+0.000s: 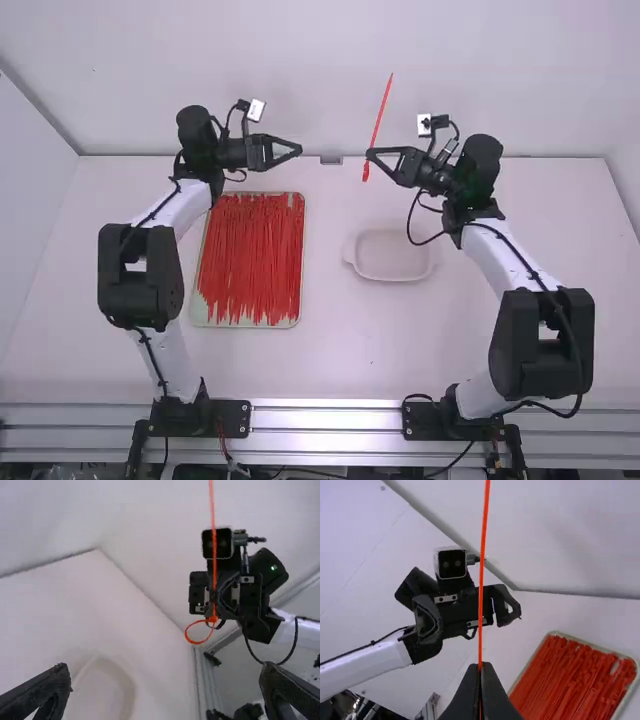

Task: Fasten the cable tie

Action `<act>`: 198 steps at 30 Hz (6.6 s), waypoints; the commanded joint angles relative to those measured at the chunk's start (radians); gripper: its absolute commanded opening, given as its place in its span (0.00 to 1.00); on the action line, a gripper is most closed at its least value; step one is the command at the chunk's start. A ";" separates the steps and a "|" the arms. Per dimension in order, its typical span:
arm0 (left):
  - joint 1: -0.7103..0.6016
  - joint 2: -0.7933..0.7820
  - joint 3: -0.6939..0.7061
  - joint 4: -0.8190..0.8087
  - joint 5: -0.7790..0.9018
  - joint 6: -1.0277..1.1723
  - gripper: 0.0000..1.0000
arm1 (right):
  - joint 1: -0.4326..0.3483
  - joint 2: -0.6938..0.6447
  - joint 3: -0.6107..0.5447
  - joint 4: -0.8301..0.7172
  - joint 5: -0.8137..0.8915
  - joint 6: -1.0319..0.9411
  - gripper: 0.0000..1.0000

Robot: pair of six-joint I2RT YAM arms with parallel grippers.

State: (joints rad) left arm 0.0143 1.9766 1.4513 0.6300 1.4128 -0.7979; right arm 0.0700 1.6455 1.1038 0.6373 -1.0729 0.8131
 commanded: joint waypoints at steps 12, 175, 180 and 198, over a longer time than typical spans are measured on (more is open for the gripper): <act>0.062 0.002 0.023 -0.391 -0.242 0.162 0.99 | 0.007 -0.016 -0.006 -0.019 -0.027 -0.082 0.00; 0.077 -0.070 0.023 -0.982 -0.455 0.698 0.99 | 0.060 -0.037 -0.042 -0.670 0.715 -0.646 1.00; 0.077 -0.126 0.023 -0.993 -0.524 0.702 0.99 | 0.060 -0.037 -0.010 -0.674 0.714 -0.653 1.00; 0.077 -0.224 0.023 -1.102 -0.673 0.743 0.99 | 0.068 -0.054 0.056 -0.823 0.760 -0.662 1.00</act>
State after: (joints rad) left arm 0.0952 1.8057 1.4540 -0.4618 0.8059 -0.0772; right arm 0.1352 1.6321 1.1240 -0.1825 -0.3202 0.1543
